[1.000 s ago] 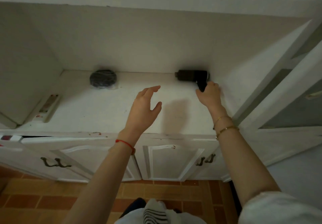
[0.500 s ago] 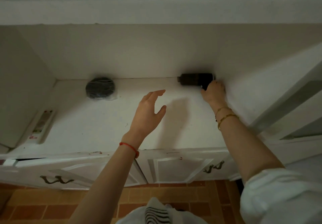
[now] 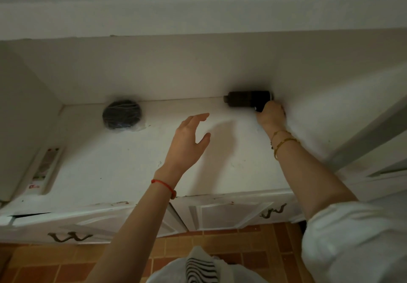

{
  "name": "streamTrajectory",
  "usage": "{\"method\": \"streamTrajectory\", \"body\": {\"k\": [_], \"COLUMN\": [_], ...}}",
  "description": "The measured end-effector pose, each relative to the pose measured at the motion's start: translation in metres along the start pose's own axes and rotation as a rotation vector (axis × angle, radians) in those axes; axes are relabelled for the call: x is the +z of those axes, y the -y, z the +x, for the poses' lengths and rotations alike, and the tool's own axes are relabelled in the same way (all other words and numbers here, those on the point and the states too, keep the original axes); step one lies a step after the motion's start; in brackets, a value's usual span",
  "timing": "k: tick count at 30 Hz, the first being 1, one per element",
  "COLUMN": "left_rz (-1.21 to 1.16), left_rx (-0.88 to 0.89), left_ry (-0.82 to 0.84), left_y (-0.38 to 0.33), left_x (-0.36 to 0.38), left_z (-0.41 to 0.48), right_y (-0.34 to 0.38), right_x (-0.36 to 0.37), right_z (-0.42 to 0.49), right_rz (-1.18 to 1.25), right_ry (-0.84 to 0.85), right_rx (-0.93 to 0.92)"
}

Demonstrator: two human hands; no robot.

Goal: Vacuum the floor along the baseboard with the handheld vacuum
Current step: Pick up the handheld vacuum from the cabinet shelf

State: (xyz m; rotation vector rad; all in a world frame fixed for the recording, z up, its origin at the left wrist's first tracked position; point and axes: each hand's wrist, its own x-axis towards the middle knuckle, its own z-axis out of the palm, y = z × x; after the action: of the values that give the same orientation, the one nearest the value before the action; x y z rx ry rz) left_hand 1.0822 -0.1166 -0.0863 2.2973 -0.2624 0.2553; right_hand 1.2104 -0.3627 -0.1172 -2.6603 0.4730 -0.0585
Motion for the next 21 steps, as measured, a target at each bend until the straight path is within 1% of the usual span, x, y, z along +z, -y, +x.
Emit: {"method": "streamTrajectory", "body": {"k": [5,8,11,13,16,18,21], "left_rz": [-0.066,-0.094,-0.171,-0.253,-0.446,-0.647,-0.924], "left_rx": [-0.012,-0.053,-0.143,-0.237,-0.386,-0.481,-0.542], "left_ry": [0.001,0.0,0.001,0.009,0.028,0.026,-0.016], "left_y": [0.0,0.0,-0.006,-0.012,-0.023,-0.032,-0.044], "left_x": [0.003,0.006,0.008,0.01,0.012,0.012,0.011], "left_z": [0.006,0.01,0.016,0.02,0.024,0.026,0.025], "right_y": [-0.002,-0.003,-0.002,-0.001,0.004,0.006,0.01], "right_x": [0.0,-0.002,-0.006,-0.011,-0.02,-0.024,-0.031], "right_z": [-0.002,-0.011,-0.029,-0.048,-0.081,-0.103,-0.136], "right_rz": [0.035,0.064,0.135,0.247,0.402,0.459,0.514], "right_ry": [-0.044,-0.088,-0.153,-0.204,-0.229,-0.23,-0.234], "right_rx": [-0.004,0.003,-0.024,-0.065,-0.094,-0.104,-0.12]}}
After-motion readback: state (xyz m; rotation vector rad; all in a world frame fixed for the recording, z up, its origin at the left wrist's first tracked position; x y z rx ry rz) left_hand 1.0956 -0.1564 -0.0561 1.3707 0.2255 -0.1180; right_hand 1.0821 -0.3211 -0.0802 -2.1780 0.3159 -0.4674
